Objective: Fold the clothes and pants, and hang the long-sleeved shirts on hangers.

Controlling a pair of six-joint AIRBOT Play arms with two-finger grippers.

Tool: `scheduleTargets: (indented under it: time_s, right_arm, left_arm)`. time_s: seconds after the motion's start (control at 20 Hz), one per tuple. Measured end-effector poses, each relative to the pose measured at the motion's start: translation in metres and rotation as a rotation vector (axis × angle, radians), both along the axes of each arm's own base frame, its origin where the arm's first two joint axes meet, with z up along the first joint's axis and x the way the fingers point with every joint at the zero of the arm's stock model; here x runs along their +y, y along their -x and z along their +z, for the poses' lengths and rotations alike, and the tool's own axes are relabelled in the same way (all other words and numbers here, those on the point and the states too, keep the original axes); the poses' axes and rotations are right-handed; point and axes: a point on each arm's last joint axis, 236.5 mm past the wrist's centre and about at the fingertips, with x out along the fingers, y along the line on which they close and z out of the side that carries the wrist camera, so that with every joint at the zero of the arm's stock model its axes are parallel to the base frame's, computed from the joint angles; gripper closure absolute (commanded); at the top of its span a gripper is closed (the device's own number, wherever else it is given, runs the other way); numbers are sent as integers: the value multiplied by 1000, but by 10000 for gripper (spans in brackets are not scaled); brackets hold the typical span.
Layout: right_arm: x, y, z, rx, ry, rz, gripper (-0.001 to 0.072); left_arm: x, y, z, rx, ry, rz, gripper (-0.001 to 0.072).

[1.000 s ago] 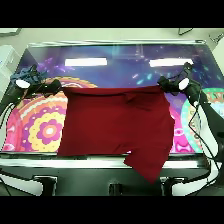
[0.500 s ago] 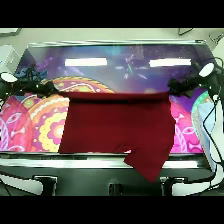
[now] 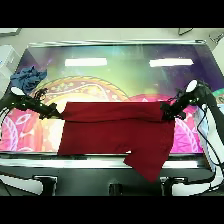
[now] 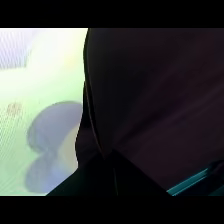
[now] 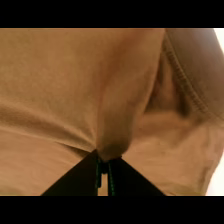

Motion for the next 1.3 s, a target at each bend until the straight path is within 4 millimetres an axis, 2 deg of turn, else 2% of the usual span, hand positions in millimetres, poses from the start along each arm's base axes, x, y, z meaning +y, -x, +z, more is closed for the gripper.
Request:
scheduleTargets:
  time_s: [0.35,0.4,0.45,0.5,0.6,0.65,0.75,0.8,0.9,1.0,1.15,1.2,1.3]
  right_arm:
    - [-8,7,-5,22,37,9,672]
    - [-9,7,-5,23,42,8,619]
    - [-10,7,-6,22,45,8,389]
    - [-12,6,-6,20,55,10,252]
    - [-15,7,-2,20,51,28,187]
    - [-19,10,2,33,39,38,185]
    - [-38,25,15,78,24,22,153]
    - [-47,34,22,94,15,4,141]
    - [-61,56,34,98,4,-45,137]
    - [-65,80,34,87,6,-83,137]
    - [-57,116,26,94,-8,-94,144]
    - [-54,127,23,103,-12,-92,144]
    - [-50,140,20,117,-18,-88,144]
  left_arm:
    - [6,11,-11,40,-29,-26,675]
    - [4,12,-13,47,-29,-31,569]
    - [3,13,-15,53,-28,-36,357]
    - [1,14,-16,57,-23,-38,232]
    - [0,14,-11,59,-10,-38,232]
    - [2,13,-6,55,-1,-32,232]
    - [13,18,8,46,-2,-14,233]
    - [19,27,13,53,-9,-7,243]
    - [30,56,13,77,-27,20,274]
    - [31,92,2,109,-28,45,287]
    - [18,142,-15,146,1,43,286]
    - [13,155,-21,155,9,39,287]
    - [6,173,-29,164,24,34,332]
